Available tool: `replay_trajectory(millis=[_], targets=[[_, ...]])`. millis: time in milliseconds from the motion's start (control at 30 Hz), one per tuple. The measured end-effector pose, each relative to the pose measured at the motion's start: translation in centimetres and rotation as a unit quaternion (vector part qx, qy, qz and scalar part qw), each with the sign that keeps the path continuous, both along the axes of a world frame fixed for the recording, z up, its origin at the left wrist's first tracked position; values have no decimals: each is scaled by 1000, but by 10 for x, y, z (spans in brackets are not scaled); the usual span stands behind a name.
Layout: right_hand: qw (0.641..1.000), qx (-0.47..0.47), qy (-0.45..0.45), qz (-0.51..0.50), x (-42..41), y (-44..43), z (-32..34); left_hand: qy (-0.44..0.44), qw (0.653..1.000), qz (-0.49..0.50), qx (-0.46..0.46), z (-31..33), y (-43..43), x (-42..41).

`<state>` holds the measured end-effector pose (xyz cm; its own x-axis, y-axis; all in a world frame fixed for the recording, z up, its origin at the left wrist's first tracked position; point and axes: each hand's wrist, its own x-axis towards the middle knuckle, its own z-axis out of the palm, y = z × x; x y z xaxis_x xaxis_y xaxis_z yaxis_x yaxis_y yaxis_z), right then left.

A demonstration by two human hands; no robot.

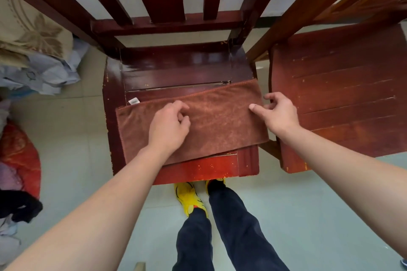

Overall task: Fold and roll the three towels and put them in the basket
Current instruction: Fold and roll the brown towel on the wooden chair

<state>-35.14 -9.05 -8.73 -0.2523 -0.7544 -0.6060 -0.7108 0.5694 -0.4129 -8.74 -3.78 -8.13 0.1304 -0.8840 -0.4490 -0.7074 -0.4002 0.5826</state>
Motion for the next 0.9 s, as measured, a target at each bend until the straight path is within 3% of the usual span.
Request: replay_trajectory(millis=[133,267,400,533,900], targets=[[997,69,1,17,-2,23,-8,113,985,31,126,-13,1,-31],[989,42,-124,-70,-12,25,-6,163,965,115,173,-23,-4,-24],[970,36,-233,-68,-6,24,28,80,970,162,163,-15,8,9],[956,30,-293,1,32,23,74,-2,960,225,164,8,21,64],[956,-36,-182,227,213,79,61,30,946,284,152,26,87,162]])
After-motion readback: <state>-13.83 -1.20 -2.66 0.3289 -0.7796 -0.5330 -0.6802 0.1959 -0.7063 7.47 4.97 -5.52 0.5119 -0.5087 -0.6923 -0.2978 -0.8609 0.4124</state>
